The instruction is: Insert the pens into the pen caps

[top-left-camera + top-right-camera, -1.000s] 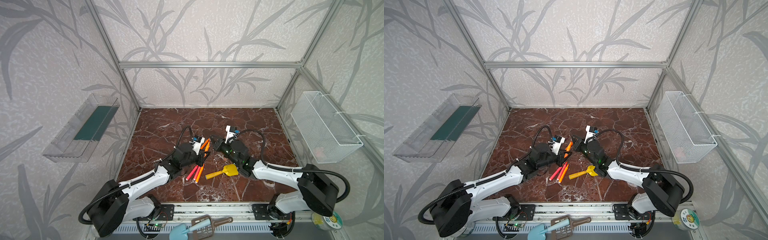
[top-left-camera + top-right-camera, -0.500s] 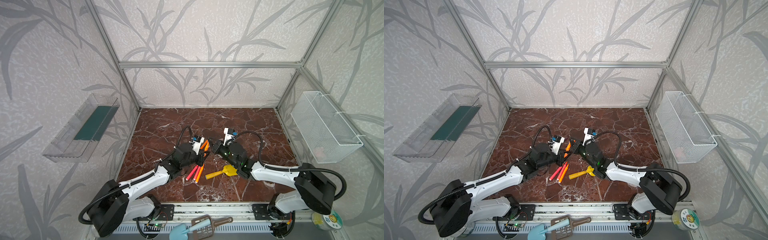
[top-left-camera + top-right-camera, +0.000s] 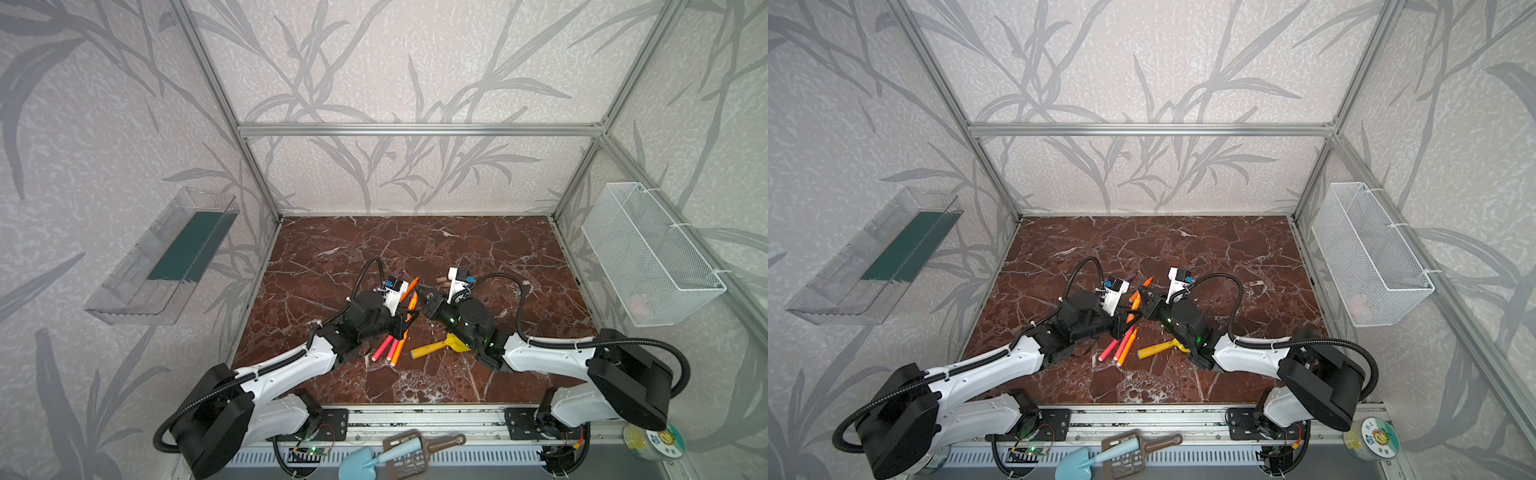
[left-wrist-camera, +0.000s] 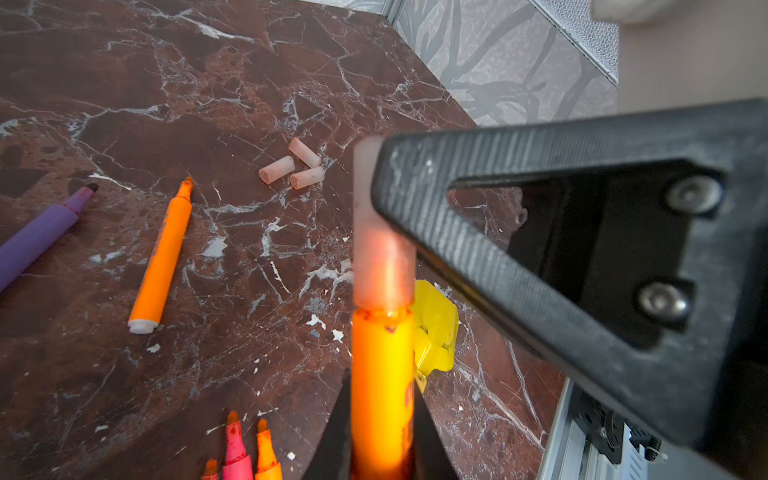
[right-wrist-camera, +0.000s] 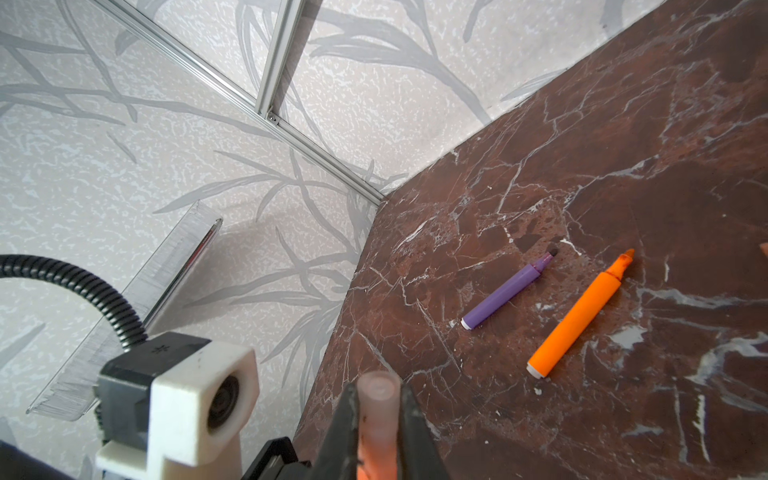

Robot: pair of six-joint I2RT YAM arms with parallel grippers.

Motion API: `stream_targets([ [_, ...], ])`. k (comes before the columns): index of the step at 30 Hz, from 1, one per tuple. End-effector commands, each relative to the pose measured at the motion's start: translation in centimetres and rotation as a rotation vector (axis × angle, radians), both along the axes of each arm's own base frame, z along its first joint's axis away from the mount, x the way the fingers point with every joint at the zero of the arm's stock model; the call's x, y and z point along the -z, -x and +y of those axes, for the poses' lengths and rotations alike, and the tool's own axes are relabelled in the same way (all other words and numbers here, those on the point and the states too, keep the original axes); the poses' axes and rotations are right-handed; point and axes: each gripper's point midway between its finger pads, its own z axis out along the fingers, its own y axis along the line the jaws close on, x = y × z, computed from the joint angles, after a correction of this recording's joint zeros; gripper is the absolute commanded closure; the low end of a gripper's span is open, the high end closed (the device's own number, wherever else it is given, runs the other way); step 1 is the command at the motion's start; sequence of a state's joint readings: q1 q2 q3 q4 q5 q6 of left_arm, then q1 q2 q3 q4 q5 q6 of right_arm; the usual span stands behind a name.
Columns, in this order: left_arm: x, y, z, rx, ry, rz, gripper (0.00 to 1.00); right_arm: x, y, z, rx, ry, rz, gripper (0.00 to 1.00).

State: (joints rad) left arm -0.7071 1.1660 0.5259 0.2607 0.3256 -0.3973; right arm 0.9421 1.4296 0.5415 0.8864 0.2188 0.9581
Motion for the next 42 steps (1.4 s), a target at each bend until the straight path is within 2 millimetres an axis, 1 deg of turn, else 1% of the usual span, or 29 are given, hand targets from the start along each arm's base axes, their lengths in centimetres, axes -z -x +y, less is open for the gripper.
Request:
stream_targets([
  [1, -2.9, -1.4, 0.2, -0.049, 0.068, -0.085, 1.00, 0.6, 1.5, 0.4, -0.046, 0.004, 0.012, 0.87],
  [4, -3.0, -1.3, 0.2, -0.041, 0.070, -0.086, 1.00, 0.3, 1.7, 0.7, -0.062, 0.017, 0.008, 0.82],
  [7, -3.0, -1.2, 0.1, -0.038, 0.070, -0.087, 1.00, 0.0, 1.7, 0.5, -0.056, 0.024, 0.003, 0.71],
  [11, -3.0, -1.2, 0.1, -0.037, 0.070, -0.086, 1.00, -0.7, 1.7, -0.9, -0.011, 0.037, -0.016, 0.50],
  [15, -3.0, -1.2, 0.0, -0.029, 0.073, -0.084, 1.00, -2.0, 1.9, -2.6, 0.033, 0.069, -0.038, 0.30],
  [17, -3.0, -1.1, -0.1, -0.019, 0.075, -0.085, 1.00, -3.1, 2.0, -3.6, 0.061, 0.079, -0.060, 0.21],
  [20, -3.0, -1.0, -0.3, -0.007, 0.076, -0.082, 1.00, -4.7, 1.7, -4.9, 0.110, 0.115, -0.073, 0.15],
  [22, -3.0, -1.0, -0.5, -0.001, 0.077, -0.082, 1.00, -5.5, 1.2, -5.5, 0.131, 0.149, -0.063, 0.15],
  [24, -3.0, -0.9, -0.6, 0.010, 0.075, -0.083, 1.00, -6.0, 0.5, -5.5, 0.138, 0.180, -0.048, 0.16],
  [27, -3.0, -0.8, -0.6, 0.015, 0.074, -0.082, 1.00, -5.8, -0.9, -5.0, 0.120, 0.190, -0.003, 0.25],
  [30, -2.9, -0.8, -0.6, 0.016, 0.072, -0.081, 1.00, -5.3, -2.0, -3.7, 0.081, 0.202, 0.026, 0.32],
  [33, -2.9, -0.8, -0.6, 0.017, 0.072, -0.082, 1.00, -4.6, -2.7, -2.1, 0.046, 0.241, 0.054, 0.38],
  [36, -2.9, -0.8, -0.7, 0.019, 0.071, -0.080, 1.00, -3.8, -3.1, -0.7, 0.013, 0.252, 0.075, 0.43],
  [42, -2.7, -0.9, -0.8, 0.017, 0.066, -0.076, 1.00, -3.0, -3.2, 0.7, -0.031, 0.243, 0.101, 0.54],
])
